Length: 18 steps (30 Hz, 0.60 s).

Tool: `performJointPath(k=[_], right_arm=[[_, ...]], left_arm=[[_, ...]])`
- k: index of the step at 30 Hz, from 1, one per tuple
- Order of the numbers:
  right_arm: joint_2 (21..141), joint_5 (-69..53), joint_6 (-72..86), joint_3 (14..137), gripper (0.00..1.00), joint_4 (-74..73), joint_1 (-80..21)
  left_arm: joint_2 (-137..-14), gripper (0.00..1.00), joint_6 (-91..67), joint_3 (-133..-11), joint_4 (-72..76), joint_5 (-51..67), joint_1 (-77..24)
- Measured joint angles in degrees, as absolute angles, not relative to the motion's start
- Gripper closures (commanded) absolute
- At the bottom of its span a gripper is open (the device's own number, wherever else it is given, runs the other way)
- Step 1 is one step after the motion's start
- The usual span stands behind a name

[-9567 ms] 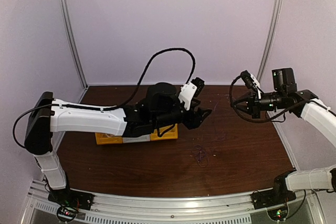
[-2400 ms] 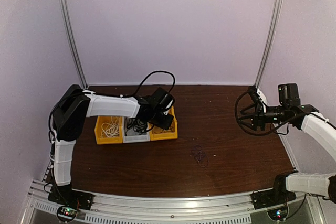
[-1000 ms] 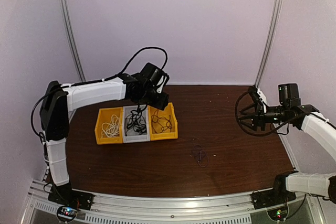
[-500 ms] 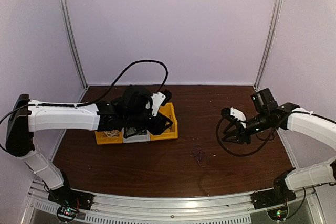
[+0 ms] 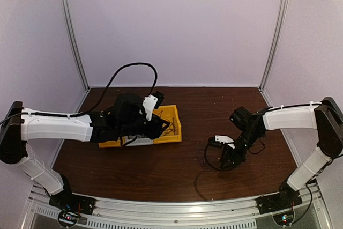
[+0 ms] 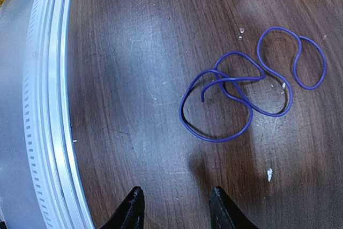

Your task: Untangle the cables

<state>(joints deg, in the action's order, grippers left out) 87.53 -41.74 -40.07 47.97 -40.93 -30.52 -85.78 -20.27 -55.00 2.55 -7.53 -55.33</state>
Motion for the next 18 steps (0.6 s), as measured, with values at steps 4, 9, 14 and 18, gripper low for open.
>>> performJointPath(k=[4, 9, 14, 18], right_arm=[[91.31, -41.71, -38.57, 49.36, 0.58, -40.77, -31.73], [95.15, -41.93, -36.12, 52.99, 0.58, -40.07, -32.01], [98.54, -41.91, -33.85, 56.21, 0.62, -39.0, -32.77], [101.32, -41.91, -32.69, 57.19, 0.65, -38.61, -33.3]], left_arm=[[-84.12, 0.5, -21.12, -53.43, 3.27, -7.86, -55.33], [-82.89, 0.5, -21.67, -52.66, 3.51, -8.05, -55.33], [-81.84, 0.5, -22.5, -51.64, 4.23, -8.19, -55.33], [-80.86, 0.5, -22.72, -51.51, 4.36, -8.45, -55.33]])
